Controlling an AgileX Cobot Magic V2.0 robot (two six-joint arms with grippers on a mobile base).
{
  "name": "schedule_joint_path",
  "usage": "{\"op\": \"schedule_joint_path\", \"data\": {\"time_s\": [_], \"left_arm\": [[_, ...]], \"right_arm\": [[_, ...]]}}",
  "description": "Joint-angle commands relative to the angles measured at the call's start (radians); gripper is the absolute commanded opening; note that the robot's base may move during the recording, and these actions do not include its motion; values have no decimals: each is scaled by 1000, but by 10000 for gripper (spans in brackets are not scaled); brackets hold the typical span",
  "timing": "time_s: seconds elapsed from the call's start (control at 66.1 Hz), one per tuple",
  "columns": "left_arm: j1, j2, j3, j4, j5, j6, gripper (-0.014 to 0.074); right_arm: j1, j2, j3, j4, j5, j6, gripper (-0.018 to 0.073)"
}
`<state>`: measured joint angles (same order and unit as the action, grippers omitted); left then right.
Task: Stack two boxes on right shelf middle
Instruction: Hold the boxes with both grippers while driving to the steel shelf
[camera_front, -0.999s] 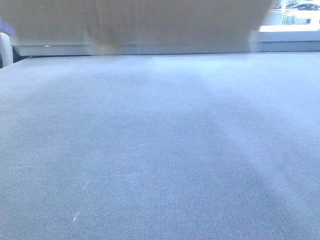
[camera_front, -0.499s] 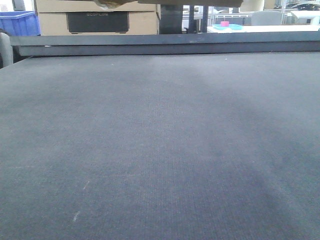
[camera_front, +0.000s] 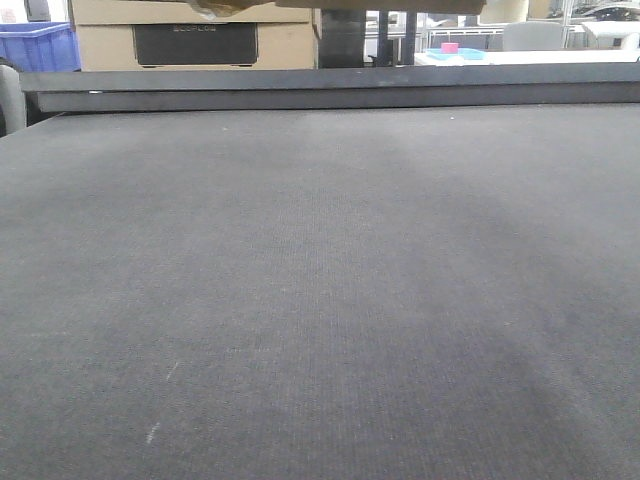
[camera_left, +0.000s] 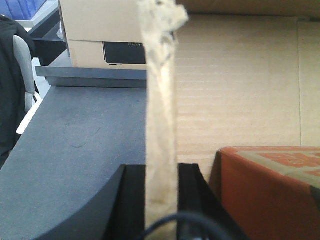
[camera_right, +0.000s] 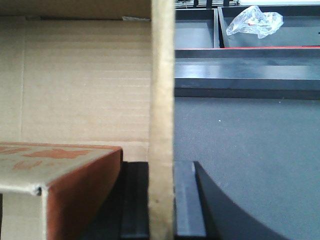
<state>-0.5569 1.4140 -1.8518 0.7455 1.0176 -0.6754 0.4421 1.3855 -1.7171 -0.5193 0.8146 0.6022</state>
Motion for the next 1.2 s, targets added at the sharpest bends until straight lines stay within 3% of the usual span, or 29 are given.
{"op": "schedule_joint_path", "data": {"time_s": [0.0, 1.18], "left_arm": [[3, -20, -16, 70, -12, 3, -111], [3, -18, -16, 70, -16, 3, -111]], "right_arm": [[-10, -19, -15, -57, -16, 2, -168], [-10, -19, -15, -57, -16, 2, -168]]}}
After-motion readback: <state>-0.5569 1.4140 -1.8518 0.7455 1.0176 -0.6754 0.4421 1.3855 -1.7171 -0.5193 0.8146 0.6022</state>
